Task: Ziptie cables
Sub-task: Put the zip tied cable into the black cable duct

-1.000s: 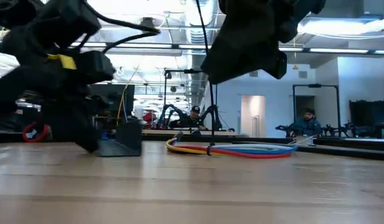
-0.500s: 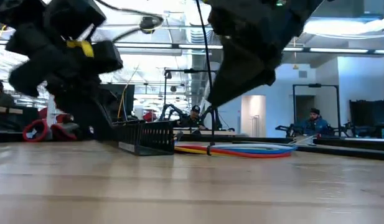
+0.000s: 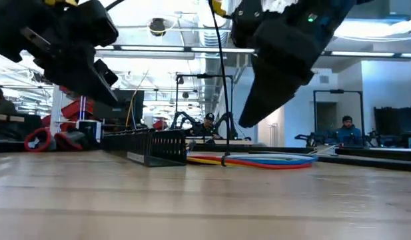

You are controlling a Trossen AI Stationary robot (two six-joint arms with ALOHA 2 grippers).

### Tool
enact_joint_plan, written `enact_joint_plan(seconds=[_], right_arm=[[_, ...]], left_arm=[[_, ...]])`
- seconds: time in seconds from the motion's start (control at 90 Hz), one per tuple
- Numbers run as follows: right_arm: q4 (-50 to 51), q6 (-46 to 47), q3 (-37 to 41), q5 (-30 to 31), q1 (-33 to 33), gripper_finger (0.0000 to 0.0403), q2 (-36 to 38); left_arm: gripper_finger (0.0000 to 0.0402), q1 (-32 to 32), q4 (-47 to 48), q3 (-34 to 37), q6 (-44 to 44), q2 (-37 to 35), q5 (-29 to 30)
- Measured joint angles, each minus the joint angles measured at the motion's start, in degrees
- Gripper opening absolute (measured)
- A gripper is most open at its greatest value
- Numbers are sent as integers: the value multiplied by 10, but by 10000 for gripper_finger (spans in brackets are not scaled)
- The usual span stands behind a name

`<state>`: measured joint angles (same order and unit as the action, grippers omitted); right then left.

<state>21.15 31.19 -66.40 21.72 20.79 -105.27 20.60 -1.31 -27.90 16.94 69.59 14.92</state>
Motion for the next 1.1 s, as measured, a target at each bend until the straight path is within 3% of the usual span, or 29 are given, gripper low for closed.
enact_joint_plan(seconds=[0.411,0.656,1.1], right_arm=[[-43,11,4,-31,-13,166,-91],[-8,4,-15,26,-4,19,-89],[-12,24,-48,66,-15,2,23]], left_arm=[[0,-1,38,0,1,-82,47],[0,-1,44,1,2,-151,55],[0,1,44,0,-14,-284,36]])
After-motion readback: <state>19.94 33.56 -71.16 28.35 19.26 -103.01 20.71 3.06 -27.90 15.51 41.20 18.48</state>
